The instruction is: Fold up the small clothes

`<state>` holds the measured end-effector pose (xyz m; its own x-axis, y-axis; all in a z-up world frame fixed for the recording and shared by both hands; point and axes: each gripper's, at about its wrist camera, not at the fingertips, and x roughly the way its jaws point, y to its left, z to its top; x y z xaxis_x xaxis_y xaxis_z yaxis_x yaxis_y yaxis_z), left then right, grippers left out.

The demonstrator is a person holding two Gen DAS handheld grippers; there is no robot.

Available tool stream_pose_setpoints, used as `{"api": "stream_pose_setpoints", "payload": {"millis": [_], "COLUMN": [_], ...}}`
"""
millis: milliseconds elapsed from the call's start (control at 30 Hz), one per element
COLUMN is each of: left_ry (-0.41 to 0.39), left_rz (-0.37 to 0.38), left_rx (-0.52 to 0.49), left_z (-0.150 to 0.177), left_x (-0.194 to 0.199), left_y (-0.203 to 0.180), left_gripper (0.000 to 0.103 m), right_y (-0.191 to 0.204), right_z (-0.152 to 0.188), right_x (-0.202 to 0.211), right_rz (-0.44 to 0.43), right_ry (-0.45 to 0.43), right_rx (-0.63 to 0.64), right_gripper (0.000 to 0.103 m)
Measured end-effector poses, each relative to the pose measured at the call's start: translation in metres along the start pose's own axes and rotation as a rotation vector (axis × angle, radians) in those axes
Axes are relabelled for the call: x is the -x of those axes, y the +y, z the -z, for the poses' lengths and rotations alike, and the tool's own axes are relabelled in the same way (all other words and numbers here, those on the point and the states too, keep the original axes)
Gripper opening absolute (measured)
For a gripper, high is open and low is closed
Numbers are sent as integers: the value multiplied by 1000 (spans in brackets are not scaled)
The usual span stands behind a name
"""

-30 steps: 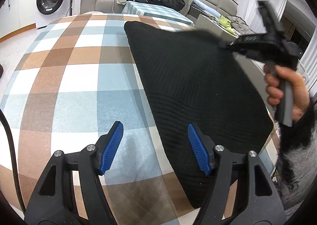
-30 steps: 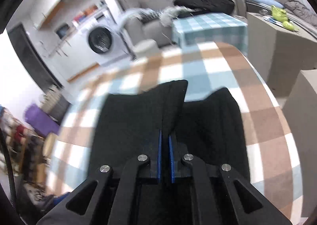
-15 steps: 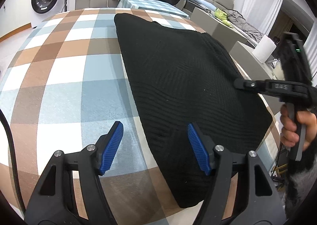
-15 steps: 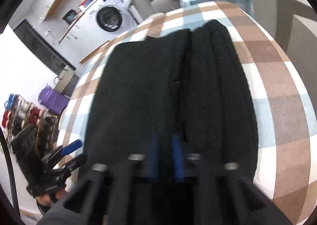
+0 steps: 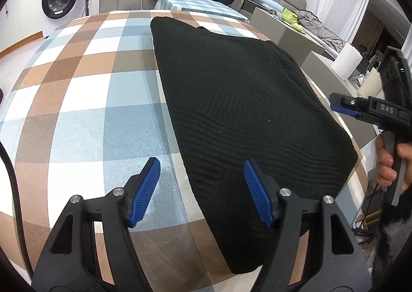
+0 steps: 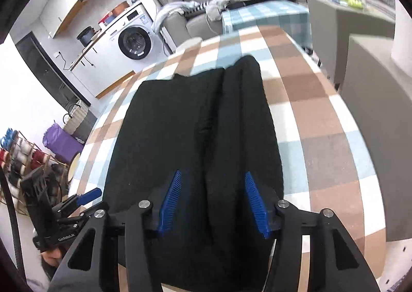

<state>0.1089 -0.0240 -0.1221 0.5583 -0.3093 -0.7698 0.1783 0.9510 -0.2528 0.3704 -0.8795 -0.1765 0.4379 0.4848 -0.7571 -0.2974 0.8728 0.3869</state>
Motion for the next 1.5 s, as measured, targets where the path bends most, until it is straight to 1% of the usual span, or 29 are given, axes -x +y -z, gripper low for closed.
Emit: {"api": "stream_pose_setpoints", "payload": {"millis": [100,167,300,333,367,400,433,500,533,567,633,667,700,767,800,833,900,967,1000,1033,1067,1133,1200,1233,1300,1333,1400,1500], "left_ry": [0,2,6,6,6,6,4,2,0,-2,-14,-25,-35,-41,-43,-45,-44,-32,-25,-19,-13,4,16,20,28,40,60,86], "left_rz": [0,-3,-6,-7,-8,-10,-11,-10,-11,-12,-13,-15,-12,-3,-5,-4,6,17,20,21,24,35,46,53,76,84,69,90], "left_rx": [2,5,10,11,12,11,10,11,12,15,24,29,35,38,37,35,33,31,28,24,20,13,1,-7,-19,-39,-77,-103], "left_z": [-1,-1,-3,-4,-4,-5,-5,-5,-5,-5,-5,-6,-7,-8,-8,-8,-7,-6,-5,-4,-3,-1,1,3,7,11,20,30], "left_x": [-1,-1,-4,-4,-5,-5,-4,-4,-4,-3,-1,1,3,6,6,7,7,4,3,1,0,-2,-4,-3,0,1,3,8], "left_y": [1,3,6,7,7,8,8,8,9,9,11,11,11,11,10,9,7,4,3,1,-1,-6,-10,-12,-16,-19,-25,-30], "left_gripper": [65,65,65,65,65,65,65,65,65,65,65,65,65,65,65,65,65,65,65,65,65,65,65,65,65,65,65,65], "right_y": [-15,-12,-2,3,9,12,17,20,19,19,25,35,44,60,64,62,46,20,12,6,-1,-9,-11,-14,-9,-9,-9,-11], "right_z": [0,-6,-21,-26,-30,-30,-31,-30,-30,-30,-31,-33,-35,-40,-42,-43,-41,-38,-34,-33,-33,-28,-20,-9,10,21,38,48], "right_x": [-18,-30,-44,-50,-57,-60,-65,-70,-70,-70,-64,-54,-41,-18,-7,-2,-12,-40,-46,-50,-50,-40,-30,-21,-9,0,12,21], "right_rz": [-100,-112,-147,-142,-122,-114,-120,-95,-93,-89,-71,-48,-40,-40,-33,-6,59,121,130,119,104,64,36,-3,-38,-39,-21,2], "right_ry": [47,57,52,55,69,77,86,98,93,90,63,38,-9,-72,-97,-104,-72,23,41,56,71,55,63,70,80,72,59,33], "right_rx": [-66,-65,-4,28,57,77,111,152,154,158,183,221,261,314,331,331,299,215,182,154,126,70,51,29,11,17,38,29], "right_gripper": [53,53,53,50,42,38,37,31,24,14,11,10,10,9,9,10,10,11,12,17,19,23,23,23,25,26,26,26]}}
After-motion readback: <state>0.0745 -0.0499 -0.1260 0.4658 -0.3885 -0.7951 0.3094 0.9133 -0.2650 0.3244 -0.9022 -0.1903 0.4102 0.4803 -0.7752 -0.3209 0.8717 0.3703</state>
